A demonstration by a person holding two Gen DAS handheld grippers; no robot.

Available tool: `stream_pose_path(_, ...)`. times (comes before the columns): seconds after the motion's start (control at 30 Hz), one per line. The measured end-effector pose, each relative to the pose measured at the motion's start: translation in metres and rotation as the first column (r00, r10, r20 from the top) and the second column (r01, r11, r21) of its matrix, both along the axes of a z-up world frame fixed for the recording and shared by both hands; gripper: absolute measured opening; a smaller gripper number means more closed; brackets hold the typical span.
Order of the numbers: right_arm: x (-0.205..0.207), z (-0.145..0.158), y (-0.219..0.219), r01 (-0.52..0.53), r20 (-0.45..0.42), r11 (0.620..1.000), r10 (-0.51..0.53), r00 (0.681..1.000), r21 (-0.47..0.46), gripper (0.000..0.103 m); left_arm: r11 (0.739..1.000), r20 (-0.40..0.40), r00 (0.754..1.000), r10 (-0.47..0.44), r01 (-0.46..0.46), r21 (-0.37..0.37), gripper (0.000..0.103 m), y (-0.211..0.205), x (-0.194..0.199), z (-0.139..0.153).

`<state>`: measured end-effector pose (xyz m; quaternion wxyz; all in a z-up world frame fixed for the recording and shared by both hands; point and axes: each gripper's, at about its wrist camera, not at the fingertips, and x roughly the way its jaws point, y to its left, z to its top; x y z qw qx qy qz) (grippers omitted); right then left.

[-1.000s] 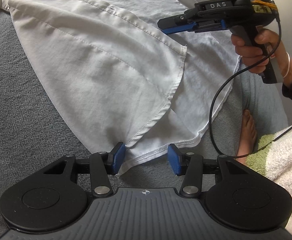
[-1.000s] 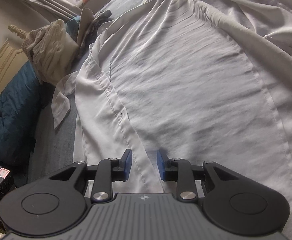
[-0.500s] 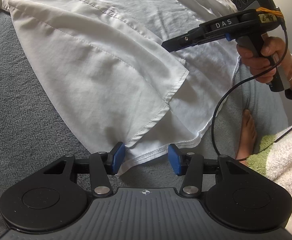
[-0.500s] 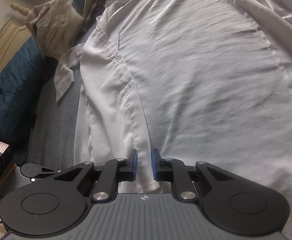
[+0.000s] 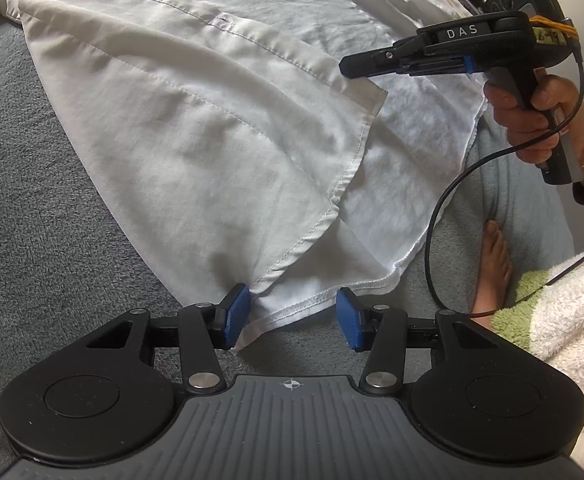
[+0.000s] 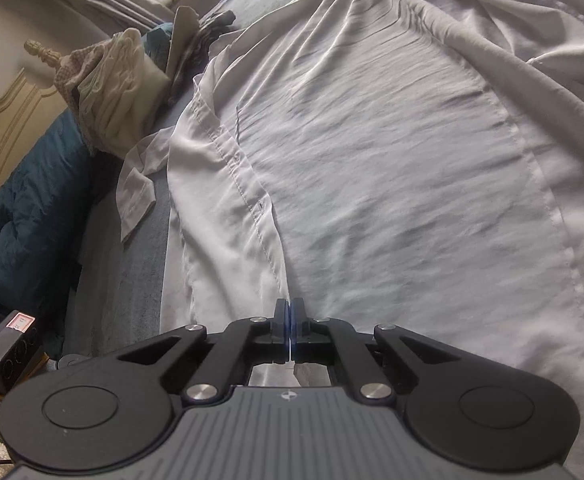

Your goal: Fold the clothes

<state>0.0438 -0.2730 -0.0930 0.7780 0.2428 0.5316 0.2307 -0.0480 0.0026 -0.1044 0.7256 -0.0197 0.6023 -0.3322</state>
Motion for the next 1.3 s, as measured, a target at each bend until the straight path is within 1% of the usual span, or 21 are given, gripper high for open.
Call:
stream_pose_path(0.27,-0.008,0.009,-0.017,0.069,0.030,0.998,-0.068,0.997,-0.005,0.000,0.998,0.028,0.999,0.025,-0.024,-0.059,0.048,0.009,-0.003,0.020)
stream_pose_path(0.47,-0.020,0.017,-0.040,0.116,0.042,0.993,-0.115,0.993,-0.030,0.000,0.993,0.021,0.998,0.062,-0.059,-0.102,0.048,0.017,0.000,0.026)
stream_pose_path(0.57,-0.029,0.019,-0.053,0.137,0.040,0.989,-0.135,0.990,-0.064,0.000,0.994,0.021,0.998,0.051,-0.049,-0.097,0.048,0.017,-0.001,0.025)
stream_pose_path(0.73,-0.042,0.013,-0.083,0.225,0.031,0.970,-0.223,0.974,-0.092,0.000,0.997,0.017,0.999,0.028,-0.026,-0.073,0.048,0.015,-0.005,0.021)
stream_pose_path(0.93,-0.055,0.009,-0.109,0.298,0.023,0.949,-0.297,0.954,-0.103,0.000,1.000,0.043,0.999,-0.027,0.027,-0.011,0.048,0.006,-0.011,0.016)
stream_pose_path(1.13,-0.068,0.010,-0.128,0.343,0.017,0.932,-0.344,0.939,-0.119,0.000,0.998,0.040,0.998,-0.057,0.059,-0.033,0.048,-0.004,-0.014,0.014)
stream_pose_path(1.3,-0.073,-0.001,-0.135,0.370,-0.020,0.922,-0.374,0.927,-0.113,0.000,0.996,0.035,0.996,-0.080,0.081,-0.034,0.048,-0.014,-0.015,0.011)
